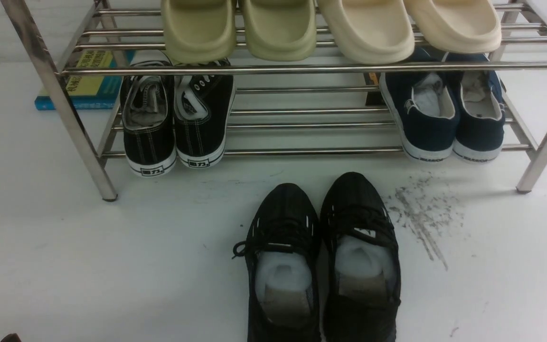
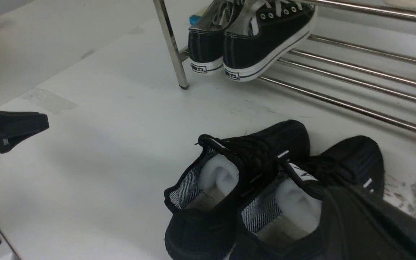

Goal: Take the shoes off the shelf with your hand on the white table.

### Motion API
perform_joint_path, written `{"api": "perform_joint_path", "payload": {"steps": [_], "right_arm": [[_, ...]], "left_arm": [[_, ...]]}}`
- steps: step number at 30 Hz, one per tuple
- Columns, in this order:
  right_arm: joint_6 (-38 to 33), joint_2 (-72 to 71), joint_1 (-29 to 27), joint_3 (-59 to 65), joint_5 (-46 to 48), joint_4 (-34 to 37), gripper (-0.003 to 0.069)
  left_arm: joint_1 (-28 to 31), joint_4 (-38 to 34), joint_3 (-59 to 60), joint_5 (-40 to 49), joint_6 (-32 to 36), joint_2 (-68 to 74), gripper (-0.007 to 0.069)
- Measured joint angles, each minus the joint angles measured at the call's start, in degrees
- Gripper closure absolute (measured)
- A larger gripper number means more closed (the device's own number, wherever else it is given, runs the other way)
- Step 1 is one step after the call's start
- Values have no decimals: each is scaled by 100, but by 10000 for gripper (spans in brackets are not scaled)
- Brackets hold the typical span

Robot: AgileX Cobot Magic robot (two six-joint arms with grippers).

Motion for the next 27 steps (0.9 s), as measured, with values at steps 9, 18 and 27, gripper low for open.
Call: {"api": "perform_joint_path", "payload": {"steps": [9, 18, 27], "right_arm": [[2, -7, 0, 1147, -2215, -818, 664], [19, -7, 0, 1410, -2316, -1594, 657], [199, -7, 0, 1420, -2351, -1784, 651]], "left_arm": [[0, 0, 0, 0, 0, 0, 383], [0, 0, 0, 0, 0, 0, 383], [0, 0, 0, 0, 0, 0, 383]]}}
